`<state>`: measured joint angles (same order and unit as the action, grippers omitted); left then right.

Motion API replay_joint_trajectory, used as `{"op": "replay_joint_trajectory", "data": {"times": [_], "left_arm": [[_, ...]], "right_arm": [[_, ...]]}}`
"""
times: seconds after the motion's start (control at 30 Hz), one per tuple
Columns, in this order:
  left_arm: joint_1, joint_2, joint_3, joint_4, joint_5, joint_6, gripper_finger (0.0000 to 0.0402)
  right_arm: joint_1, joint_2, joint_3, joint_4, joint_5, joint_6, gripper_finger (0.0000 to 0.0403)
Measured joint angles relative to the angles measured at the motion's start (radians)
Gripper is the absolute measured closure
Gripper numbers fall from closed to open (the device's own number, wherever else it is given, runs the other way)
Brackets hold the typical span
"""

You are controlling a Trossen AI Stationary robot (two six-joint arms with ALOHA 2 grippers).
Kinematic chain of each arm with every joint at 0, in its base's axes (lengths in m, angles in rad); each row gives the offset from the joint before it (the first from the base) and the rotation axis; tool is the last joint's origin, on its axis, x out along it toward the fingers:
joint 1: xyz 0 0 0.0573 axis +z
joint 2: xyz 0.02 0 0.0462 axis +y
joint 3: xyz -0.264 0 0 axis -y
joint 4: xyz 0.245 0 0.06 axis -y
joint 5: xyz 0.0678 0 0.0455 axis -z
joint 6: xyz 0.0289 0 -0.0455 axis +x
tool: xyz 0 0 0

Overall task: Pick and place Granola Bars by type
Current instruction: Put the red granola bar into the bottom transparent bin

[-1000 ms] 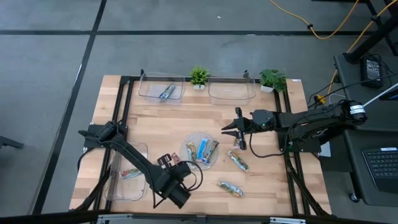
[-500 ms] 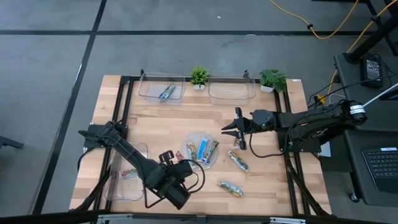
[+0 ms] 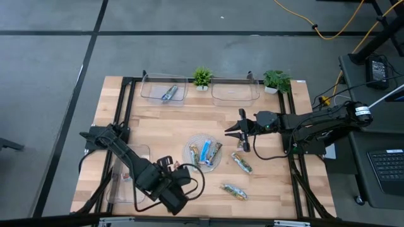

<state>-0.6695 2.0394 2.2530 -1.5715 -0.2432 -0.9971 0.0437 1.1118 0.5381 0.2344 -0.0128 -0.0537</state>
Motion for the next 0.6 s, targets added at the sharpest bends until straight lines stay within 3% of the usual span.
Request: {"op": "replay_joint_trajectory", "data": {"times": [0.6], "left_arm": [[-0.156,0.0,0.004,0.0,-0.035,-0.181,0.0395]], "right_arm": [[0.0,0.0,0.0,0.0,0.0,0.0,0.0336]]}}
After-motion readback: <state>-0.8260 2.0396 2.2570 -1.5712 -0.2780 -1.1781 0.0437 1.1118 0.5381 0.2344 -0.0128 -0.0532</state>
